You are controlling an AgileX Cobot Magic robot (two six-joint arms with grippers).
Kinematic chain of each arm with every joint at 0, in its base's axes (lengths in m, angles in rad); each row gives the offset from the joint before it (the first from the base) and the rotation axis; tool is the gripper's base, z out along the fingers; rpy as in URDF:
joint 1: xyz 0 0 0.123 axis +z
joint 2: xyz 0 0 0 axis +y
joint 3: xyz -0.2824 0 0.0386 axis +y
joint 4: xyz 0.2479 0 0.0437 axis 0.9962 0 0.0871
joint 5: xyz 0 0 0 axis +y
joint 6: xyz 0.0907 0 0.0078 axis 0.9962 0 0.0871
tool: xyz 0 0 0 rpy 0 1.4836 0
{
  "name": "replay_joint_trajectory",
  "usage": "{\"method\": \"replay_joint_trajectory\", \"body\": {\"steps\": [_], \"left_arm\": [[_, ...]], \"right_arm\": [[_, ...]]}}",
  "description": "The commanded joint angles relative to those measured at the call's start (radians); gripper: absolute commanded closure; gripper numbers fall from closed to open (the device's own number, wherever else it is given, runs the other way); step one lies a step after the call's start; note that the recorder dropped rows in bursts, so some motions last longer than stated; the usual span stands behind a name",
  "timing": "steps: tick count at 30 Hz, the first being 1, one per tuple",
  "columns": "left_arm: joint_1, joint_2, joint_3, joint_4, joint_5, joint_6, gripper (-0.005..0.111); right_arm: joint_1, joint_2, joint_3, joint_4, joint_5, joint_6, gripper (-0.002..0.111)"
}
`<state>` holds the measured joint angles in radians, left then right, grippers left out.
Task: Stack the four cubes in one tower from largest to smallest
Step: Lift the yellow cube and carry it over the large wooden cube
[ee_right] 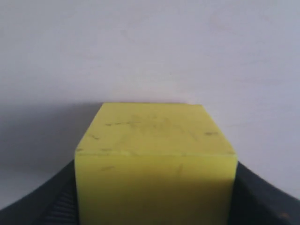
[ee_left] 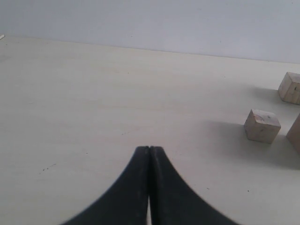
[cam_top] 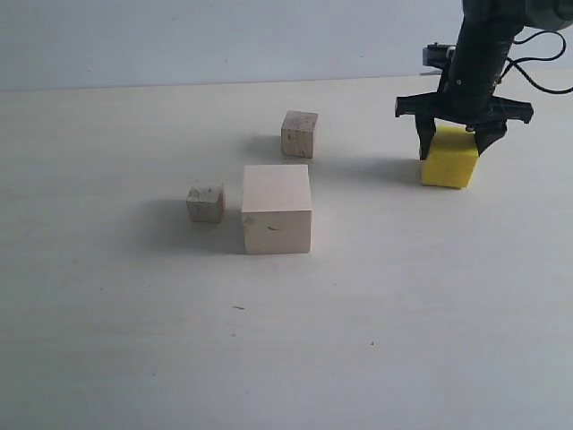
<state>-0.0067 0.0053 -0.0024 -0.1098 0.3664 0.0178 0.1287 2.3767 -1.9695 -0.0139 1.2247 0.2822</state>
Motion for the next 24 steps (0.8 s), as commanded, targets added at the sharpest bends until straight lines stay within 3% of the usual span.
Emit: {"method": "replay_joint_trajectory", "body": {"steps": [1,10,24], "left_arm": [[-0.006,-0.005,0.002,0.004,-0.009,0.004,0.107],[-0.006,-0.005,0.002,0.004,-0.009,0.004,0.107],[-0.006,-0.005,0.002,0.004,-0.009,0.004,0.107]], "right_arm": [[0.000,-0.087,-0.004,0.007,-0.004,-0.029,0.108],[0.038,-0.294,0.050,0.154,-0.004,-0.028,0.108],[0.338,-0.435,0.138,0.091,-0.004,0.075,0.108]]}}
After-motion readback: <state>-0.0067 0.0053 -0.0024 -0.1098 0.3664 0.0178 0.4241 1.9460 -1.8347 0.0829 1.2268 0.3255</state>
